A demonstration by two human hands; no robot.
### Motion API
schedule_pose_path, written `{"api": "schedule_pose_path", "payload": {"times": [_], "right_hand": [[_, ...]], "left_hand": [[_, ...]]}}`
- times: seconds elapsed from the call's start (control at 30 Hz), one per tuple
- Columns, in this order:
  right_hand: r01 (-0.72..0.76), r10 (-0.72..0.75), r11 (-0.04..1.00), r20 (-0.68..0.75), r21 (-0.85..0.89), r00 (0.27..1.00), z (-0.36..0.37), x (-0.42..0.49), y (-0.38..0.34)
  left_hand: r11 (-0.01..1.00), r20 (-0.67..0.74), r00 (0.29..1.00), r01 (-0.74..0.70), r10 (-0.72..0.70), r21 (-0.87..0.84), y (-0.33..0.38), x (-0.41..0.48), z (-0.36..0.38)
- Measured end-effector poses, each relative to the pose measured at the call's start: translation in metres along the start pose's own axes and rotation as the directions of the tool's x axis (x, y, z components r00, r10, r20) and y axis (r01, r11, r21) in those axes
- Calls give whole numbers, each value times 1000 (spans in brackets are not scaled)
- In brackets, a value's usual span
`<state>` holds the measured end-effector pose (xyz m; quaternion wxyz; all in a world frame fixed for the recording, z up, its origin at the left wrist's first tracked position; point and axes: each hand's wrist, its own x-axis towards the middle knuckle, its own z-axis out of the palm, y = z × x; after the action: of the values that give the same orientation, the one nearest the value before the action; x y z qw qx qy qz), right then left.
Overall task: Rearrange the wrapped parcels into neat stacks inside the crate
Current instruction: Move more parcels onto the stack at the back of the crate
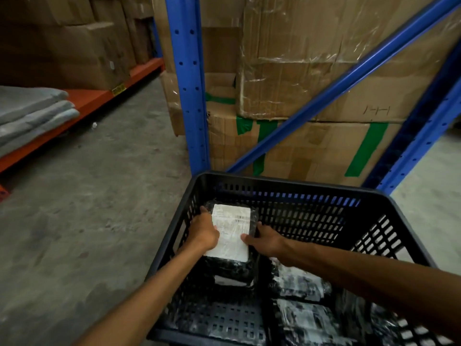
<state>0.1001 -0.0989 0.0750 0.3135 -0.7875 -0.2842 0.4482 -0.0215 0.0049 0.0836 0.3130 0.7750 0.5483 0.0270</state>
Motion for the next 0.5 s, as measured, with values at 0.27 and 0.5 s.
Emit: {"api": "schedule_pose_path", "payload": {"times": [0.27, 0.5], "right_hand": [[111, -125, 713, 30, -693, 992, -55, -16, 9], [115, -165, 448, 44, -887, 985, -118, -40, 101]], "left_hand": [[954, -84, 985, -124, 152, 272, 4, -5, 5], [593, 142, 962, -256, 232, 763, 59, -48, 39]]}}
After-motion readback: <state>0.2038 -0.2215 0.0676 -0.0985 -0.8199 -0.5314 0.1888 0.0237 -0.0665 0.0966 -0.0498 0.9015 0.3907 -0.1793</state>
